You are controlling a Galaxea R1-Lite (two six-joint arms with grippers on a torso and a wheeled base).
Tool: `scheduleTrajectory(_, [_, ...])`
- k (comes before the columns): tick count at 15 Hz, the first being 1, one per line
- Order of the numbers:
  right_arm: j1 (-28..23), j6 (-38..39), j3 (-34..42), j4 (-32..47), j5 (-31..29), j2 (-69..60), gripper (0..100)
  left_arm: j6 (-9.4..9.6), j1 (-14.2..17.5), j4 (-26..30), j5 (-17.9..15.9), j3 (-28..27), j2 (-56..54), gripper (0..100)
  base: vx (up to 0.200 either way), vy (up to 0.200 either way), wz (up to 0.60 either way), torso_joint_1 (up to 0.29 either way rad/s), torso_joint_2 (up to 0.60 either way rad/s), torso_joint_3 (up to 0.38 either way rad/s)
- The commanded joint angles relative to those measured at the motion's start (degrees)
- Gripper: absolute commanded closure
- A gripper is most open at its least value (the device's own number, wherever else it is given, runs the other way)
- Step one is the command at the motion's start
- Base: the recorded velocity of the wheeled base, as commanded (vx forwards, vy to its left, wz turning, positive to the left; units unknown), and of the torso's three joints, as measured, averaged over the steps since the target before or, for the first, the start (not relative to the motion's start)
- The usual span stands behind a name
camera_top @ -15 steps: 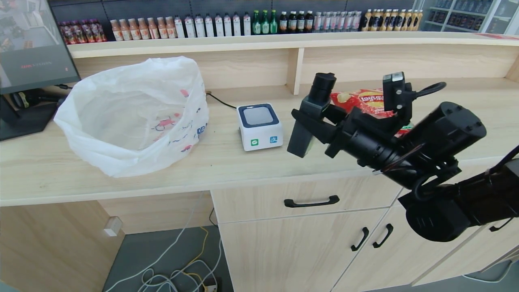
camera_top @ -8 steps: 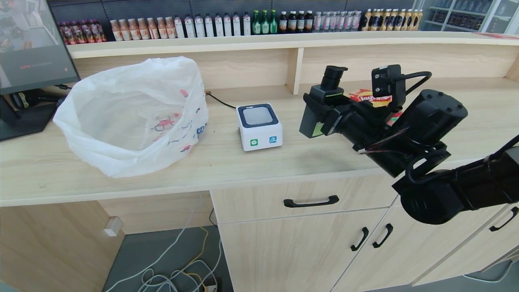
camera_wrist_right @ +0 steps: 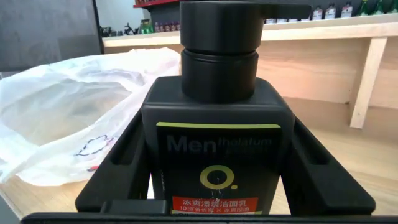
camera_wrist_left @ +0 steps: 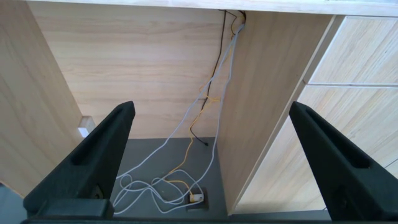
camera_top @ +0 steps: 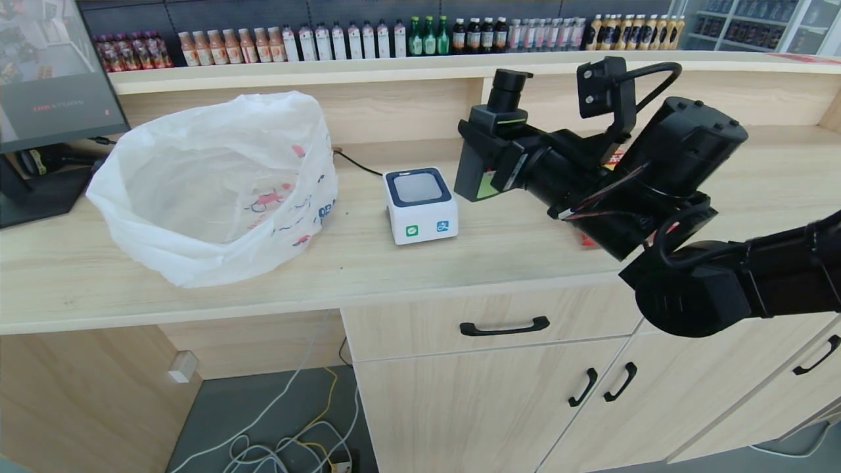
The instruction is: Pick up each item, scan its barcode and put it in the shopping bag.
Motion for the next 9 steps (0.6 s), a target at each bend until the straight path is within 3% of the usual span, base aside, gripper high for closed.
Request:
scheduleTrajectory(1, [1.3,0.1,-1.7,0.2,-0.1,-1.0,100,-0.01,0.0,0.0,0.0,0.0,0.0,0,0.0,0.0,0.0,0.0,0.0,0.0])
scheduleTrajectory(9, [1.6,1.1,0.5,-1.1,-8.7,-4.1,100,-0.01,0.0,0.0,0.0,0.0,0.0,0,0.0,0.0,0.0,0.0,0.0,0.0])
